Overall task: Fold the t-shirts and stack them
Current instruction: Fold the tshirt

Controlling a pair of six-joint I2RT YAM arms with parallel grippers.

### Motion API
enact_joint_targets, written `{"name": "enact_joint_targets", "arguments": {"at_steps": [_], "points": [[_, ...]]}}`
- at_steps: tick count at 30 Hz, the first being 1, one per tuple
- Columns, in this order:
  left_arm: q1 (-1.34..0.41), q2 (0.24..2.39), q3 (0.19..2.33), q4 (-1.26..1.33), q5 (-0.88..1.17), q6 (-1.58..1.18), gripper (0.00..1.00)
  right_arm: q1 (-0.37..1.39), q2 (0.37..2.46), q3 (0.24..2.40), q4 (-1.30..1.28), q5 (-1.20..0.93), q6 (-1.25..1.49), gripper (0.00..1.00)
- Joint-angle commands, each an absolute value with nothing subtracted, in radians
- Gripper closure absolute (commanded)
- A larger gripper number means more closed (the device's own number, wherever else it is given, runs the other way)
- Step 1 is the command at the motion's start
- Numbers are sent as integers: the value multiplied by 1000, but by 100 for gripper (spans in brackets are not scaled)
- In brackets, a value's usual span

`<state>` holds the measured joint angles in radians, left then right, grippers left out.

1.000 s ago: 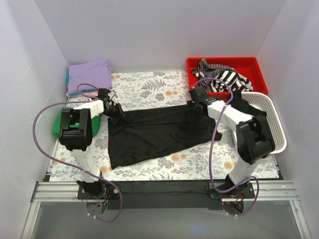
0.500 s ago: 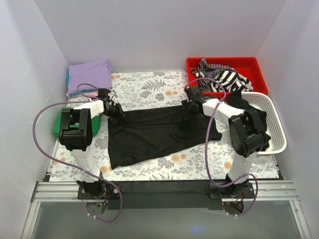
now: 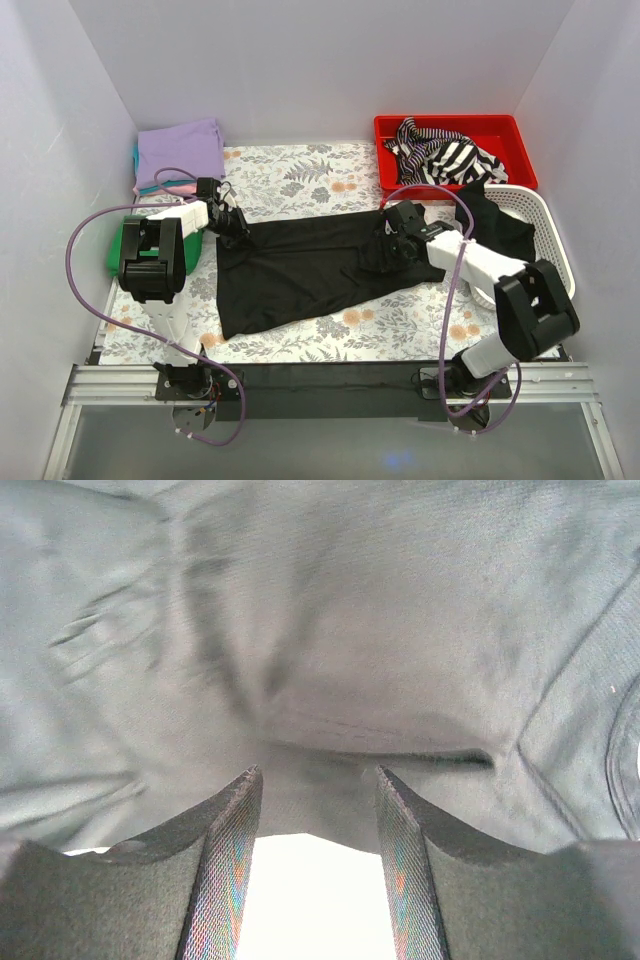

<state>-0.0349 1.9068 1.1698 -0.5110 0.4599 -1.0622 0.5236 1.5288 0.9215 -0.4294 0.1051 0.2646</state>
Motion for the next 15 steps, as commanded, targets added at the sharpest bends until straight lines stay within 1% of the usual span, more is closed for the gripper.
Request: {"name": "enact_joint_targets", "arguments": {"at_steps": [1,2,4,8,11,15], "points": [[-32,1890,1163,-534,394,-1029,90,545,1436,902,-442,112,313,46],[-32,1888,1161,-534,397,-1028,90,545,1424,899,-443,121,317,45],[-32,1885,1160,-534,397,-1031,90,545,1408,907,-449,204,334,45],[-32,1878,1157,-532,394,-1031,90,535,1422,957,-457,305,330,41],[-32,1867,1157,-525,408,-1034,91,496,1521,1005,-454,301,313,41],[-32,1801,1147,-486,468,-1042,91,479,1613,1063,-396,220,269,42]]}}
